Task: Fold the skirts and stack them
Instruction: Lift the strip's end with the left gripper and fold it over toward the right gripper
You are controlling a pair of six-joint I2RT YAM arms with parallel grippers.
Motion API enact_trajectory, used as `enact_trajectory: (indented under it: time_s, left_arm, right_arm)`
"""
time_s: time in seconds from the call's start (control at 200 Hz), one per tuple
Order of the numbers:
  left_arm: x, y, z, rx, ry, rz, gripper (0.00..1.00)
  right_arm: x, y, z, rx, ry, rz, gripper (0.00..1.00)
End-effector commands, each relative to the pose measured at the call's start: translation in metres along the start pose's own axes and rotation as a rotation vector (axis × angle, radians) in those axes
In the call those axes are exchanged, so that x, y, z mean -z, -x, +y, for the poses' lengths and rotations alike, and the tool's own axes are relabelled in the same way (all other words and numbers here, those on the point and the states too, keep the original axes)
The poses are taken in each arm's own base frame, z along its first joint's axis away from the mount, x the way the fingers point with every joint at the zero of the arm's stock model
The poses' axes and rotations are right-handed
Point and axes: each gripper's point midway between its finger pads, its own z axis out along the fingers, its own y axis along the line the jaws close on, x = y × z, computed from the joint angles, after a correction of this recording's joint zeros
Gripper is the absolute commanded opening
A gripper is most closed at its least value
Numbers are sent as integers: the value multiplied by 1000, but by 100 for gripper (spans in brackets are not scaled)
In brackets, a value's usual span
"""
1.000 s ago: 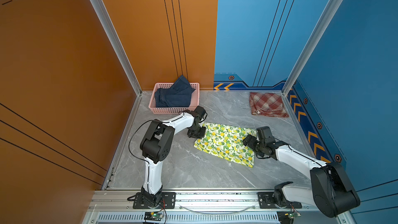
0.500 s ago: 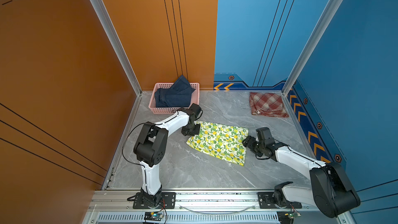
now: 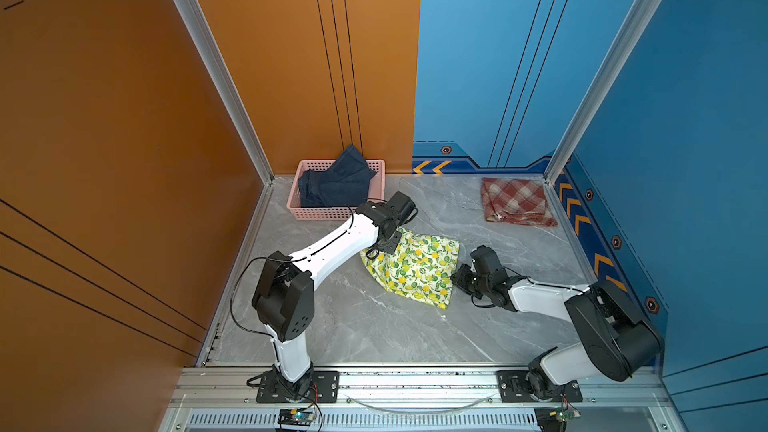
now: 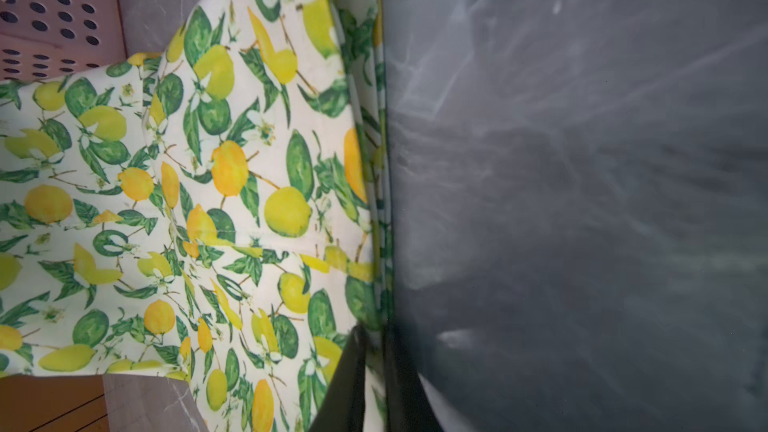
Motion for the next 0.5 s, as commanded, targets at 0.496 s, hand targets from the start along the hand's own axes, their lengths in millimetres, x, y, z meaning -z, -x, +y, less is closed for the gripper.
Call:
enact_trajectory:
  time_s: [0.496]
  left_arm:
    - [-18, 3, -119, -187, -107, 68, 0]
  right_arm:
    - [-36, -31, -7, -70, 29, 48, 15]
